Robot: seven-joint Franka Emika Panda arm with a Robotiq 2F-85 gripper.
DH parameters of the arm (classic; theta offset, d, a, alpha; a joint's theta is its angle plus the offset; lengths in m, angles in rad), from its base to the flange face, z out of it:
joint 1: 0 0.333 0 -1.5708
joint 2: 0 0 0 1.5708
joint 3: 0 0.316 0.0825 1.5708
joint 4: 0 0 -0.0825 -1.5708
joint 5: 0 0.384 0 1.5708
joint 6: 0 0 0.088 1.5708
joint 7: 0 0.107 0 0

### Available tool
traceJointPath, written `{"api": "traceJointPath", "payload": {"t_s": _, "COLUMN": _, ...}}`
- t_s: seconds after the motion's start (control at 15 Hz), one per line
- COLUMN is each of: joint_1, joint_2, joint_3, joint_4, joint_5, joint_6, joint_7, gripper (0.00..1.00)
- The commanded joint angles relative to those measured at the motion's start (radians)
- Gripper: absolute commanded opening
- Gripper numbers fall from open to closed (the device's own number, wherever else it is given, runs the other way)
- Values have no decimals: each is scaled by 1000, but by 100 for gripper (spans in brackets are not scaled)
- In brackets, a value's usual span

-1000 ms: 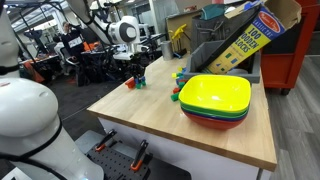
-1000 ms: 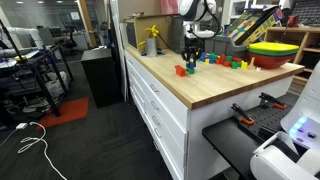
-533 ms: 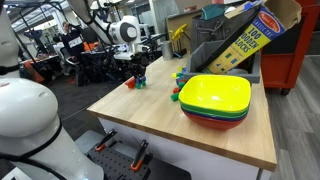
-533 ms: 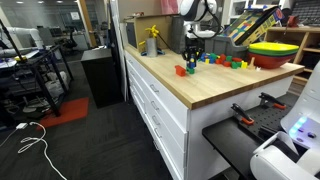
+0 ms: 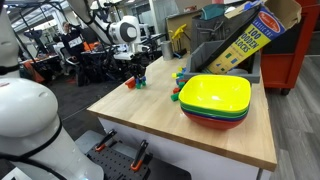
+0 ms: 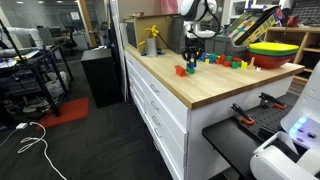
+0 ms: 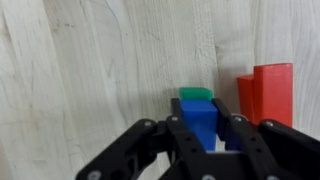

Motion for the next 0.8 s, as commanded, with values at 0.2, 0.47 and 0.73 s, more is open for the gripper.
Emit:
{"api": "traceJointPath", "payload": {"t_s": 0.2, "joint_1": 0, "joint_2": -40, "joint_3": 1, "joint_4": -37, "joint_5": 6, "joint_6": 19, "joint_7": 11, "gripper": 8}}
{"api": "traceJointPath", "payload": {"t_s": 0.47, "joint_1": 1, "joint_2": -46, "joint_3": 2, "joint_4": -45, "joint_5": 6, "joint_6": 22, "joint_7": 11, "gripper": 8}}
{"api": "traceJointPath", "payload": {"t_s": 0.73, "joint_1": 2, "joint_2": -42, "joint_3": 2, "joint_4": -53, "joint_5": 4, "joint_6": 24, "joint_7": 12, "gripper": 8}}
